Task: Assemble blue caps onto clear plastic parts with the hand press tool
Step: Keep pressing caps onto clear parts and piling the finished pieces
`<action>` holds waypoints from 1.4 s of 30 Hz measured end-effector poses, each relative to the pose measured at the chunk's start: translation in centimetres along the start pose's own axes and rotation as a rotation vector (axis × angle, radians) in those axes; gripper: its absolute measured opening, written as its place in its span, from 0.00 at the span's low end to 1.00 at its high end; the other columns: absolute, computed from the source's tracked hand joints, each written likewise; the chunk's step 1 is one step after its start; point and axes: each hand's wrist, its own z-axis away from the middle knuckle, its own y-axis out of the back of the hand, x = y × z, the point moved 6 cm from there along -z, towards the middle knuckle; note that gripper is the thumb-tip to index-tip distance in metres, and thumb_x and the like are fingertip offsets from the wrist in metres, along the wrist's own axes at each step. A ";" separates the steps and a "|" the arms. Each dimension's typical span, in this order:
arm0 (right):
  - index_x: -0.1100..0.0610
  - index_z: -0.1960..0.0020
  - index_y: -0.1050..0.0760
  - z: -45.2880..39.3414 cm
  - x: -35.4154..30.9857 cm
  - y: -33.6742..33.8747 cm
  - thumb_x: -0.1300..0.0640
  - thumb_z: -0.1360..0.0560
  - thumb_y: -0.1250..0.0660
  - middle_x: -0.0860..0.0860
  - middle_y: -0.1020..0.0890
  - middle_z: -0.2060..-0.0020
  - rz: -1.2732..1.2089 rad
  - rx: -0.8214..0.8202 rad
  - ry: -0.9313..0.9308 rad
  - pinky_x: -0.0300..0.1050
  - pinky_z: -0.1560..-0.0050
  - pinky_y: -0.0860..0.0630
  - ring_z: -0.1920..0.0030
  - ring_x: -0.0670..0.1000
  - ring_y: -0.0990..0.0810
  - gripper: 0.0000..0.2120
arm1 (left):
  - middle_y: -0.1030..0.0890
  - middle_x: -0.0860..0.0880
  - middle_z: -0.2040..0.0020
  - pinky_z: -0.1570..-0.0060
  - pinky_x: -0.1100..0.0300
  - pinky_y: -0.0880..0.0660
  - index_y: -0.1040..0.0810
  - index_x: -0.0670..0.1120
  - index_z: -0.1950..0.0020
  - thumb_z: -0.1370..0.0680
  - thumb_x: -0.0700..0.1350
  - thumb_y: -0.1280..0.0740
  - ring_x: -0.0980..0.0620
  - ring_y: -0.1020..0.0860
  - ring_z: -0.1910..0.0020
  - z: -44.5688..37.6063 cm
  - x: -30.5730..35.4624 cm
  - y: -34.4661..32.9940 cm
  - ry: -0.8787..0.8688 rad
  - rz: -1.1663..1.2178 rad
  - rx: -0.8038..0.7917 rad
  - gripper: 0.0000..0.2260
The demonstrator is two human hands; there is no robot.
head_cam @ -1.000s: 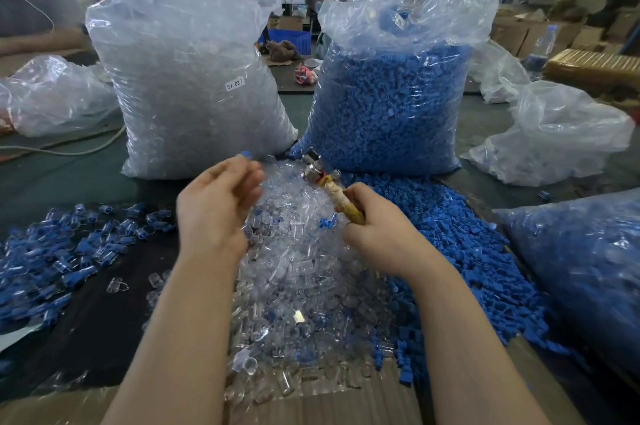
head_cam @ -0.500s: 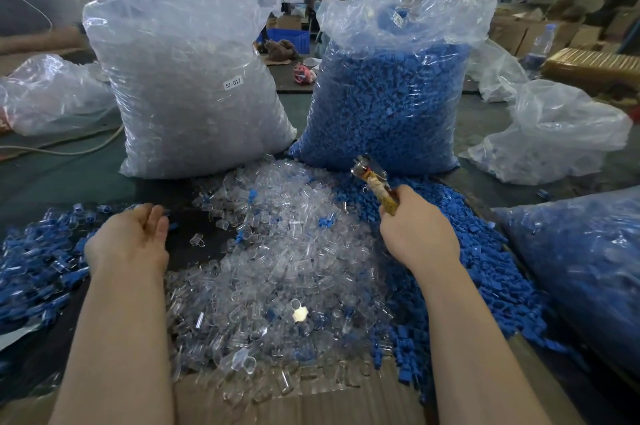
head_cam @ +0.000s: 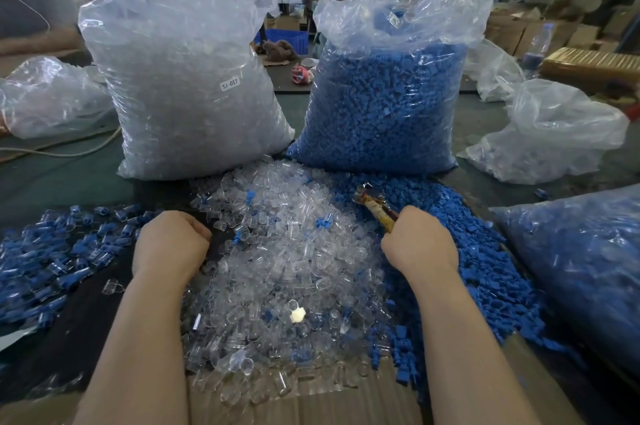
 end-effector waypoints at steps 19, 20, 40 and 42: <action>0.54 0.55 0.31 -0.3 -0.1 0.5 0.57 0.25 0.34 0.51 0.27 0.64 -0.096 0.101 0.039 0.43 0.72 0.37 0.67 0.51 0.29 0.05 | 0.15 0.51 0.64 0.60 0.66 0.21 0.17 0.48 0.56 0.25 0.40 0.27 0.56 0.17 0.63 4.8 9.4 -2.0 -0.262 0.895 -0.209 0.03; 0.54 0.56 0.31 -0.4 -0.1 0.6 0.56 0.25 0.34 0.51 0.26 0.64 -0.135 0.109 0.049 0.43 0.72 0.38 0.67 0.51 0.29 0.05 | 0.15 0.50 0.64 0.60 0.67 0.21 0.16 0.47 0.56 0.26 0.40 0.27 0.56 0.17 0.63 4.9 9.6 -2.2 -0.250 0.916 -0.219 0.03; 0.50 0.59 0.23 2.2 -5.5 2.9 0.60 0.24 0.29 0.44 0.19 0.69 -1.136 0.102 0.431 0.34 0.66 0.26 0.67 0.42 0.22 0.07 | 0.14 0.44 0.63 0.67 0.65 0.21 0.17 0.39 0.54 0.28 0.35 0.26 0.53 0.15 0.64 6.5 11.0 -4.3 -0.020 1.325 -0.374 0.04; 0.52 0.58 0.23 2.3 -5.6 2.7 0.59 0.24 0.29 0.40 0.23 0.72 -1.112 0.102 0.455 0.30 0.68 0.31 0.72 0.39 0.28 0.06 | 0.14 0.45 0.63 0.67 0.65 0.21 0.17 0.39 0.54 0.28 0.35 0.26 0.53 0.15 0.64 6.6 11.1 -4.2 -0.033 1.330 -0.382 0.04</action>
